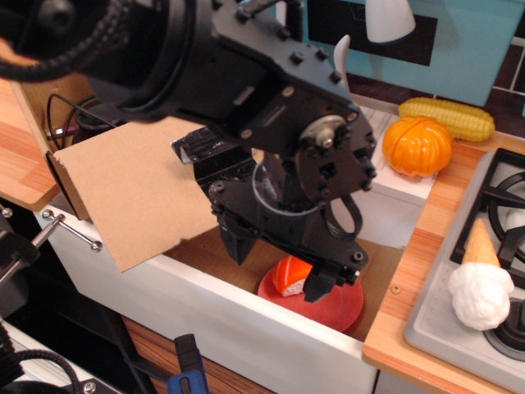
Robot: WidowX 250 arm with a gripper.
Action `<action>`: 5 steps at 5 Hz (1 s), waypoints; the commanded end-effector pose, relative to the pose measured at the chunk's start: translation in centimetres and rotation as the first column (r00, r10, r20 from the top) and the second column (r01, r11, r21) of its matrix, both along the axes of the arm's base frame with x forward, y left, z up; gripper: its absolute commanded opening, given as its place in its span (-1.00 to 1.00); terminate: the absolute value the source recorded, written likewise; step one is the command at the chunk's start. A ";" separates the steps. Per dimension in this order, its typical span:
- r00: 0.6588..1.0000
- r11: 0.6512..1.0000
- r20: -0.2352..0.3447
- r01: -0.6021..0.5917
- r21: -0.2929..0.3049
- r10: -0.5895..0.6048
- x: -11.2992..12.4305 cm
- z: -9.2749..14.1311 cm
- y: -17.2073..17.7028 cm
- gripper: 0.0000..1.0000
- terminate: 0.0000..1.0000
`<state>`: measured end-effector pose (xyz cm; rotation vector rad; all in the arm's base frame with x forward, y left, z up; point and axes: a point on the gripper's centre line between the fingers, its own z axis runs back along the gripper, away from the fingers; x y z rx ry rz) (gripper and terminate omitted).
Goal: Close brown1fbox flap
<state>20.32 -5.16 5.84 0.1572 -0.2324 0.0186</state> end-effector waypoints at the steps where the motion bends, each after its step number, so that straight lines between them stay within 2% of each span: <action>1: 1.000 1.000 0.000 0.000 0.000 0.000 0.0 0.0 0.0 1.00 -1.00; 3: 0.999 1.000 0.040 -0.010 0.015 0.010 -0.2 -1.5 -0.5 1.00 -1.00; 5: 0.995 0.995 0.089 0.044 0.088 -0.051 0.5 -2.9 1.2 1.00 -1.00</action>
